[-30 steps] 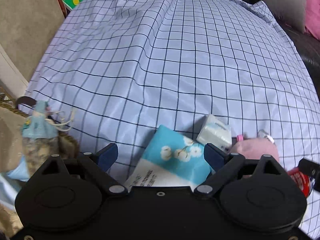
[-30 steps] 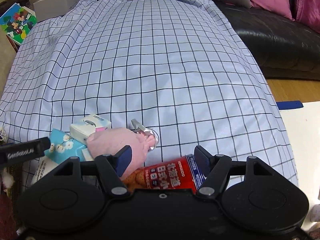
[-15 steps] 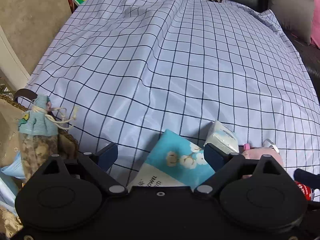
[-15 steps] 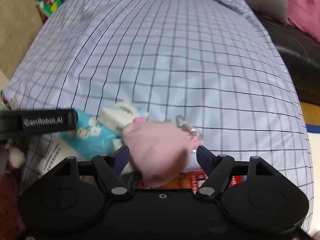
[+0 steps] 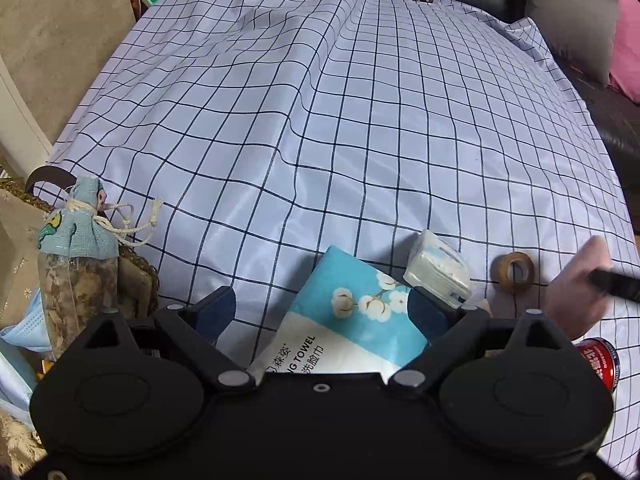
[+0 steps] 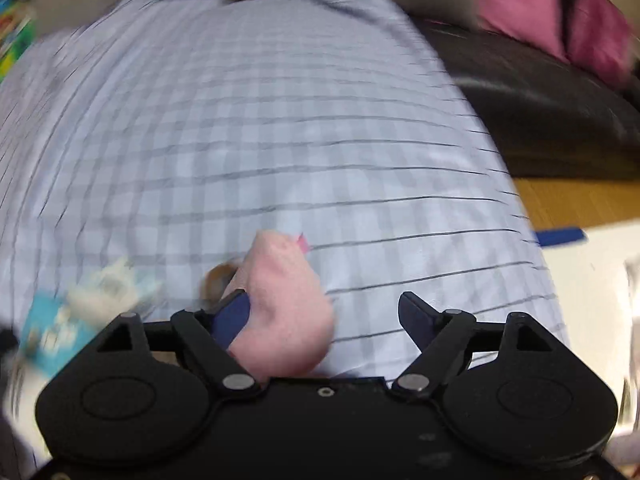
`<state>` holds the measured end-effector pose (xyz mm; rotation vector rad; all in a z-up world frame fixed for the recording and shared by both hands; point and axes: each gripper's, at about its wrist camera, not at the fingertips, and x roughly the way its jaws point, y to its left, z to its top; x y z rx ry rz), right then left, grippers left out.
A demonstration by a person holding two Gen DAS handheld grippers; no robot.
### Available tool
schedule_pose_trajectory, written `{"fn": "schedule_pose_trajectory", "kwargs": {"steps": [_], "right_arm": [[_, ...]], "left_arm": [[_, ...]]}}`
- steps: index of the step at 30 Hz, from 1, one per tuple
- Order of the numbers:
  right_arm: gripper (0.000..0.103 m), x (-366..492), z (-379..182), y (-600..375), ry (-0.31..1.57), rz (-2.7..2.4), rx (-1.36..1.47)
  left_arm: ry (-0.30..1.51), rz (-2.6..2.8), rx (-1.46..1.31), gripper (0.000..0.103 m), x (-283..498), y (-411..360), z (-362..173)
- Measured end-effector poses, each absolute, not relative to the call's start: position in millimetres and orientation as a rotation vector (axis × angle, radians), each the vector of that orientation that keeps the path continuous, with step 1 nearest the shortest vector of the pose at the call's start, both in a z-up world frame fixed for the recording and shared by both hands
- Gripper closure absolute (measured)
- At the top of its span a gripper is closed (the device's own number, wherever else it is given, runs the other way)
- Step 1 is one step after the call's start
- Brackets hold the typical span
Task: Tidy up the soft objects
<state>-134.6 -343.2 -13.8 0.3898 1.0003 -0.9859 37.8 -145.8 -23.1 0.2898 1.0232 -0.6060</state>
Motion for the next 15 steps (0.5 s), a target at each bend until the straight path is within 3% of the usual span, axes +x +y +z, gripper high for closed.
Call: {"fn": "schedule_pose_trajectory", "kwargs": {"steps": [9, 15], "right_arm": [[0.026, -149, 2, -353, 0.927, -1.137, 0.328], [0.026, -129, -1, -324, 0.961, -0.838, 0.349]], "left_arm": [[1.028, -0.607, 0.283, 0.013, 37, -147, -24], [1.028, -0.599, 0.273, 0.013, 38, -147, -23]]}}
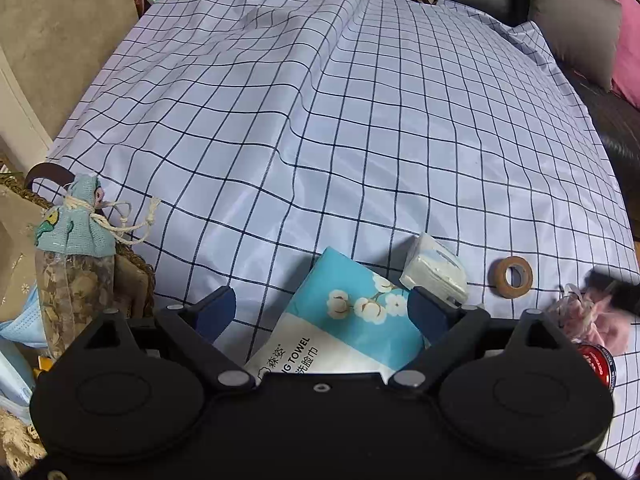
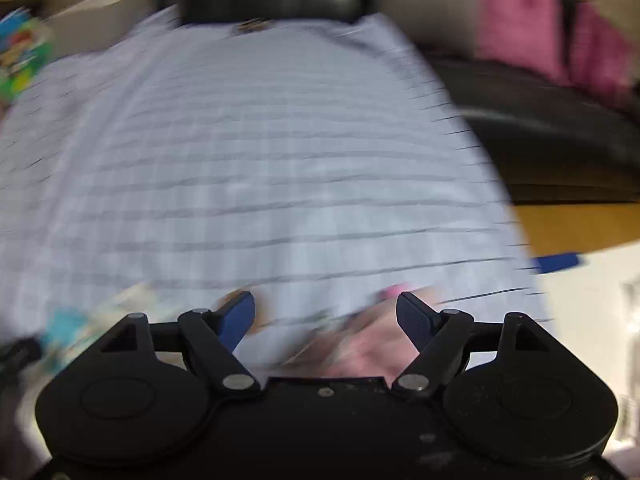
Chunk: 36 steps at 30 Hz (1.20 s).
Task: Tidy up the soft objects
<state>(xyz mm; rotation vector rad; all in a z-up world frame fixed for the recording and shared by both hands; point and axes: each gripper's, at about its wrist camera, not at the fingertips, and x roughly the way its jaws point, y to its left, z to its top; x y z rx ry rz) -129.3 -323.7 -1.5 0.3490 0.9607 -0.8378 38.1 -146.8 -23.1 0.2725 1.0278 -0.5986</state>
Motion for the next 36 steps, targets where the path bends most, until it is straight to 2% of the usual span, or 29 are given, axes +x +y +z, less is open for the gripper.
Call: {"fn": "schedule_pose_trajectory", "kwargs": {"steps": [5, 15, 27, 36], "right_arm": [[0.026, -98, -24, -279, 1.072, -0.623, 0.26], [0.025, -70, -58, -231, 1.146, -0.542, -0.023], [0.027, -111, -30, -329, 1.065, -0.943, 0.156], [0.027, -136, -4, -345, 0.972, -0.957, 0.298]], "left_arm": [[1.025, -0.581, 0.261, 0.013, 41, -143, -22], [1.032, -0.578, 0.246, 0.013, 47, -136, -23], [1.044, -0.604, 0.239, 0.013, 48, -137, -24], [1.032, -0.651, 0.335, 0.013, 33, -170, -34]]}}
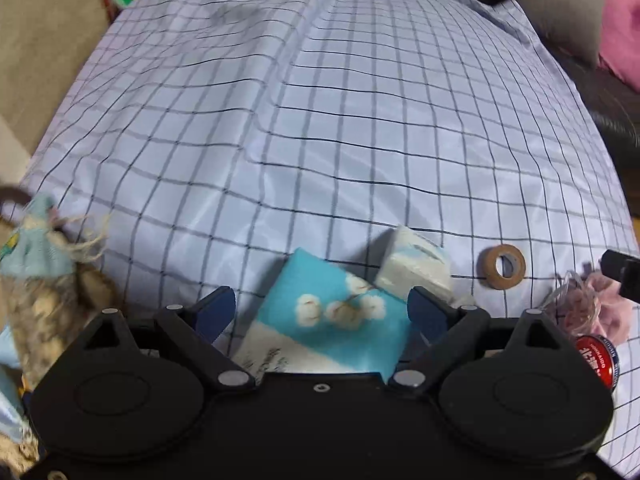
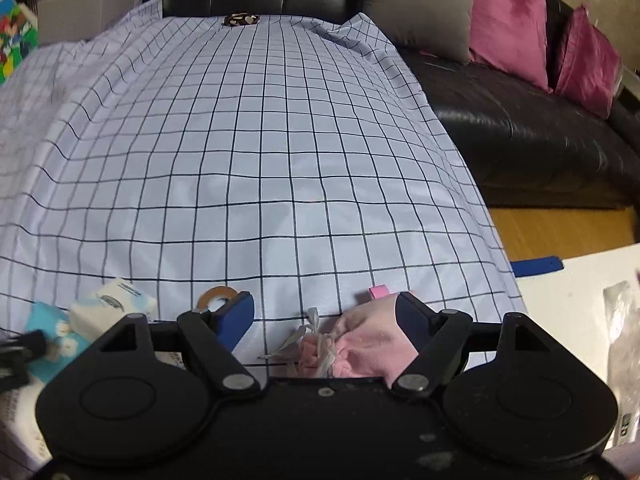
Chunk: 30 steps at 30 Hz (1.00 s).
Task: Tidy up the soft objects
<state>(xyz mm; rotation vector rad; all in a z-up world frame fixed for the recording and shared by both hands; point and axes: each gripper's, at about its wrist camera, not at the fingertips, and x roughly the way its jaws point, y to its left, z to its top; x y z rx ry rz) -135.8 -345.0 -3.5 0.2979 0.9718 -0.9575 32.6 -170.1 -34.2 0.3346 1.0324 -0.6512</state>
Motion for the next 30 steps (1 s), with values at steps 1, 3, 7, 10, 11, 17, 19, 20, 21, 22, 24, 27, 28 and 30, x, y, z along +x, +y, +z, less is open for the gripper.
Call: {"fn": "schedule_pose_trajectory", "kwargs": {"steps": [1, 3, 7, 10, 11, 17, 19, 20, 21, 22, 24, 27, 28, 30], "right_arm": [[0.026, -138, -1, -343, 0.973, -0.95, 0.305], [0.027, -140, 3, -339, 0.976, -0.945, 0.311], [0.026, -149, 8, -338, 0.969, -0.934, 0.344], [0.026, -160, 11, -346, 0.958, -0.926, 0.387], [0.026, -164, 12, -349, 0.954, -0.93, 0.397], [0.026, -200, 12, -379, 0.935, -1.017, 0.495], [0.026, -211, 8, -391, 0.936, -1.04, 0.567], [0.025, -217, 6, -396, 0.935, -1.046, 0.608], [0.025, -221, 3, -401, 0.934, -1.049, 0.65], [0.025, -225, 1, -405, 0.932, -1.05, 0.687], [0.025, -229, -3, -409, 0.931, -1.049, 0.734], [0.025, -226, -6, -407, 0.943, -1.058, 0.71], [0.025, -223, -7, -405, 0.948, -1.062, 0.689], [0.025, -220, -7, -402, 0.955, -1.058, 0.651]], "left_arm": [[1.027, -0.656, 0.355, 0.013, 31, -177, -36], [1.012, -0.669, 0.396, 0.013, 28, -193, -38], [1.0, -0.717, 0.448, 0.013, 22, -216, -44], [1.006, -0.74, 0.451, 0.013, 21, -230, -50], [1.01, -0.75, 0.45, 0.013, 22, -234, -52], [1.005, -0.768, 0.477, 0.013, 23, -250, -59], [1.021, -0.771, 0.48, 0.013, 25, -253, -64], [1.026, -0.768, 0.487, 0.013, 25, -255, -66], [1.03, -0.767, 0.497, 0.013, 25, -257, -69], [1.032, -0.769, 0.508, 0.013, 23, -258, -71], [1.036, -0.781, 0.529, 0.013, 20, -262, -75], [1.038, -0.783, 0.555, 0.019, 17, -267, -82], [1.039, -0.779, 0.561, 0.022, 16, -268, -84], [1.05, -0.773, 0.565, 0.042, 18, -269, -88]]}}
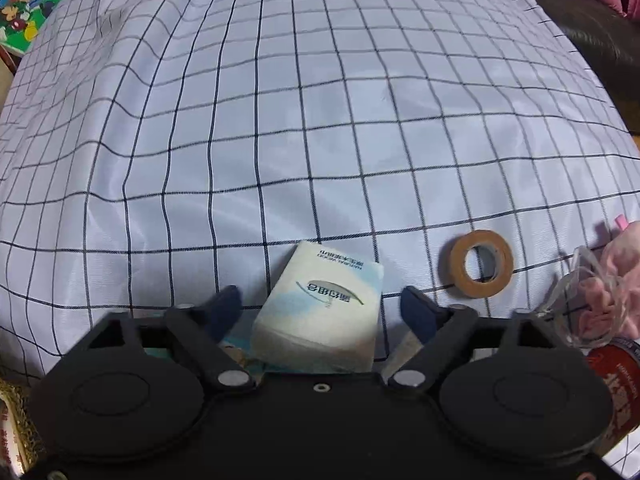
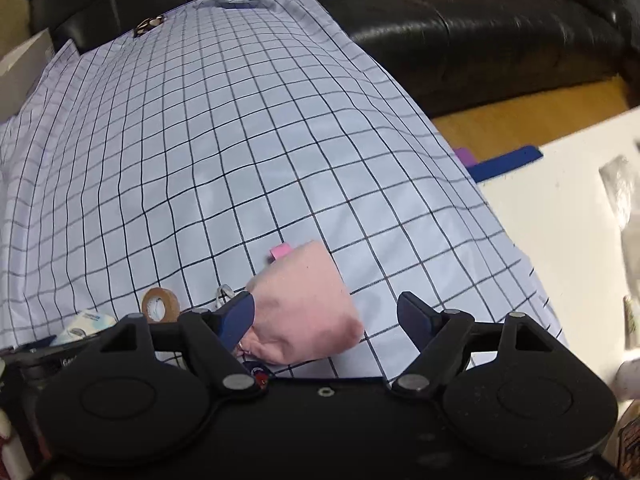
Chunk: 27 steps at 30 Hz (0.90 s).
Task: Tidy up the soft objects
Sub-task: 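Close the left tool on the white tissue pack while the right tool holds the pink pouch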
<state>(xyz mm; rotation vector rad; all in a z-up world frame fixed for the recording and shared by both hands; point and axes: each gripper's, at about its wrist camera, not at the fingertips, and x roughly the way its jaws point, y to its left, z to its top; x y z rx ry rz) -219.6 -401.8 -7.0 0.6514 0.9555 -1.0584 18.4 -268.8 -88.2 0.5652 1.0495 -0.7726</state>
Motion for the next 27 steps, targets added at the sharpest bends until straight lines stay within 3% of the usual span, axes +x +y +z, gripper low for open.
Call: {"fn": "schedule_pose_trajectory", "kwargs": {"steps": [6, 11, 15, 27], "right_arm": [[0.018, -207, -10, -394, 0.963, -1.026, 0.57], [0.005, -200, -26, -395, 0.992, -1.001, 0.535], [0.0, -193, -45, -397, 1.023, -0.999, 0.494], [0.001, -177, -80, -406, 1.096, -0.964, 0.495]], "left_arm": [[1.119, -0.795, 0.519, 0.053, 32, -268, -101], [1.072, -0.776, 0.455, 0.053, 38, -256, -79], [1.051, -0.764, 0.385, 0.053, 43, -240, -60], [1.034, -0.746, 0.371, 0.053, 42, -224, -50]]}}
